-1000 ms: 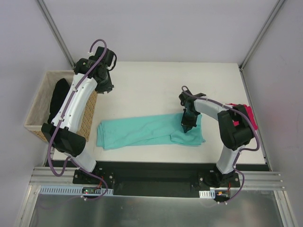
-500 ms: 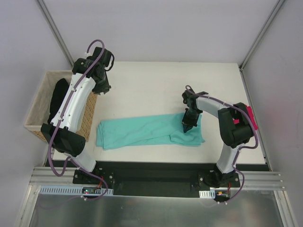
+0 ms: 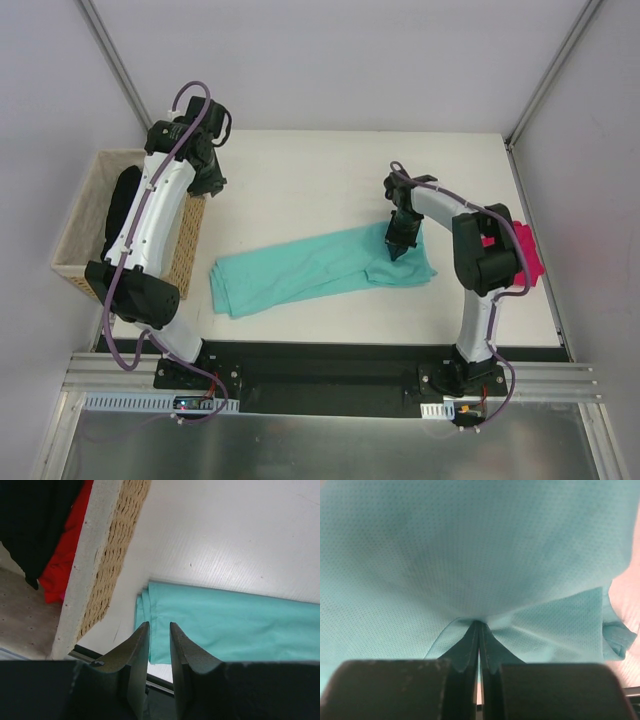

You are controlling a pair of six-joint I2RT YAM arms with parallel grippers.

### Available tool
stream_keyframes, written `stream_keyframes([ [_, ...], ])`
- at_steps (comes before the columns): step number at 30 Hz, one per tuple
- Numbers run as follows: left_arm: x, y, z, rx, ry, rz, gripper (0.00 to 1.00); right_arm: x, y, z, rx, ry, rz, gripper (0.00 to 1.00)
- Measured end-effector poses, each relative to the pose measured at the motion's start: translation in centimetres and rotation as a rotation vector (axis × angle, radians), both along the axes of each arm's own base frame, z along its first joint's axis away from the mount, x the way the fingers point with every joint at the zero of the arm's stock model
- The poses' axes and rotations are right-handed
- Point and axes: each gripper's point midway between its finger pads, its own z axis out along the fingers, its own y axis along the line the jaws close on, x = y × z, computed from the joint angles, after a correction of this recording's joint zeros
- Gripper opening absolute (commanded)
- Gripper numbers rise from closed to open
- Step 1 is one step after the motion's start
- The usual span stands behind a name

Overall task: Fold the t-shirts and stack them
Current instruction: Rotate the tshirt 90 degrees

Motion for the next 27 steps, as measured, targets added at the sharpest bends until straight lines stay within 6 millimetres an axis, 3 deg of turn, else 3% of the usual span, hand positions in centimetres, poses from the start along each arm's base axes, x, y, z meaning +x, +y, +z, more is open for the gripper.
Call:
stream_keyframes([
  [12,1.4,0.9,-0.1,0.006,0.002,0.021,0.23,7.2,-1.7,1.4,-0.082,-0.144,0.059,0.01],
  [18,2.0,1.5,-0.3,0.011,0.011,0.033,0.23,10.6,-1.6,0.9,-0.073,-0.183,0.079,0.01],
  [27,2.7,2.3,-0.6,0.021,0.025,0.036,0.23,12.7,-1.2,1.1,-0.07,-0.219,0.11,0.01],
])
